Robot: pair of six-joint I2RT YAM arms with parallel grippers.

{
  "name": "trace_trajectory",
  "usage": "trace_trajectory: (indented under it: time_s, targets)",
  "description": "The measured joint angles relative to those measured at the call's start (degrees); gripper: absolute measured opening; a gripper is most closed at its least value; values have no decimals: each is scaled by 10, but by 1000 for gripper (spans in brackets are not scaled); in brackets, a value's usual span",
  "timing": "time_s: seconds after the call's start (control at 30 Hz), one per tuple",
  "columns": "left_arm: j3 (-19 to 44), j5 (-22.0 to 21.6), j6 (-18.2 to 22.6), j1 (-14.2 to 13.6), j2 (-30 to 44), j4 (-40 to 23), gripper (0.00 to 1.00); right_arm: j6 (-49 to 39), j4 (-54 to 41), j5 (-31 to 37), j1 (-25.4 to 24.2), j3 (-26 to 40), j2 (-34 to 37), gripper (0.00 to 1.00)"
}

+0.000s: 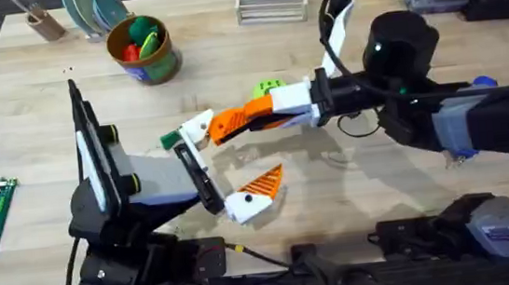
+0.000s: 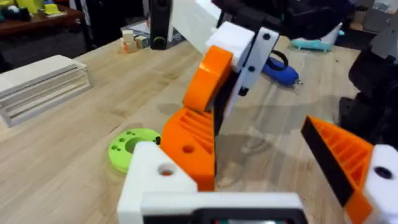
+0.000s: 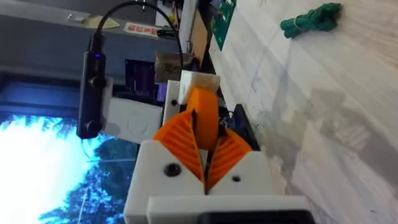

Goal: Pick up the gripper from the table and insert it into the empty holder that is missing its gripper. Then pick up a screw, insert it into the mounting hole, and use the screwdriver to tighten it. Finally, clean up the table by picking up the vegetable and placing it into the bucket.

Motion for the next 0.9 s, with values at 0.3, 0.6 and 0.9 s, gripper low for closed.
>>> trace_trajectory:
  time_s: [0.3,0.6,0.9]
  targets:
    - [0,-4,-8,0,0,0,993,11,21,22,17,0,16,15]
    - [0,4,-10,1,0,0,993,11,24,78,57,4,16,14]
    - [0,-8,-11,6,0,1,992,11,20,131,80,17,21,13]
